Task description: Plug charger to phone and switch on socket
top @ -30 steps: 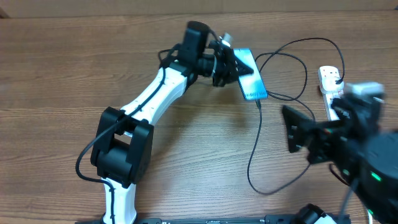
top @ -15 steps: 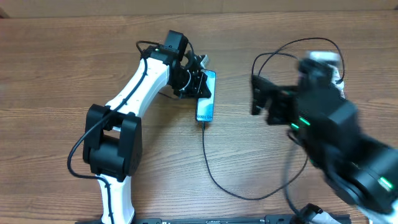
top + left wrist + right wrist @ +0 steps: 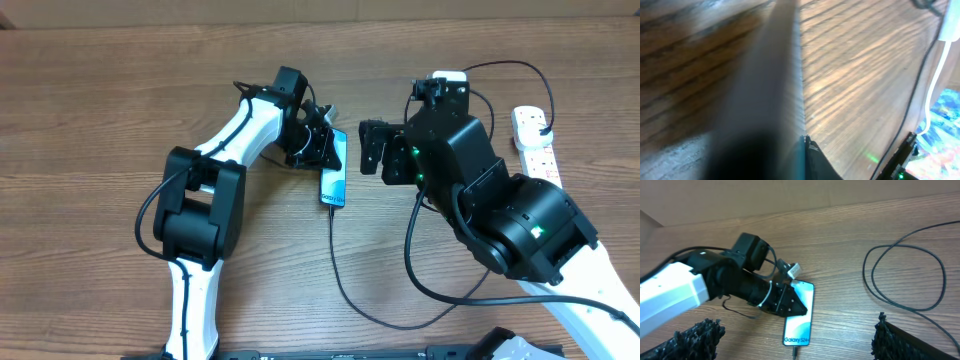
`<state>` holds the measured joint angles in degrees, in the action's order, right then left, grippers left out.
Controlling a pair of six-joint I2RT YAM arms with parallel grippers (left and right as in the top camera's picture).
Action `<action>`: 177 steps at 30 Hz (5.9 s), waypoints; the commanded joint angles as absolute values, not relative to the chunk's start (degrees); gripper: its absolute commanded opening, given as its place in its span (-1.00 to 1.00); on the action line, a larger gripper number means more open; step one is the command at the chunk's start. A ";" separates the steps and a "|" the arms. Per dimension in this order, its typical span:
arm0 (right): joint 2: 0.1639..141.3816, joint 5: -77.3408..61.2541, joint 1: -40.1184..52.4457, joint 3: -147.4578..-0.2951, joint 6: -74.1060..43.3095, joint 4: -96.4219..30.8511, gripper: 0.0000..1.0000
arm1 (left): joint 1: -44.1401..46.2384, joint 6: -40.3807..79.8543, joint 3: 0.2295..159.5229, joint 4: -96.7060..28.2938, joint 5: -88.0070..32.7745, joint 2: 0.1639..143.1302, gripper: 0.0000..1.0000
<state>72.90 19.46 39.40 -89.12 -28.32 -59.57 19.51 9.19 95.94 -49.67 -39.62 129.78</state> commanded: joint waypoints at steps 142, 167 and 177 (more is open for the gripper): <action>123.96 -2.68 -21.63 -100.79 -31.18 -61.32 -0.92 | 2.35 18.24 84.03 -81.25 19.25 38.39 0.99; 80.58 -17.41 -25.15 -106.61 -29.50 -45.04 -0.92 | -1.10 18.33 84.05 -90.61 19.22 17.87 0.99; 79.92 -29.15 -25.08 -106.59 -29.52 -42.87 -0.92 | -1.10 18.26 84.03 -93.45 19.25 17.87 0.99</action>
<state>80.84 -23.73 -25.12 -106.74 -29.95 -43.31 -0.86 17.69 84.25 -92.44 18.70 18.74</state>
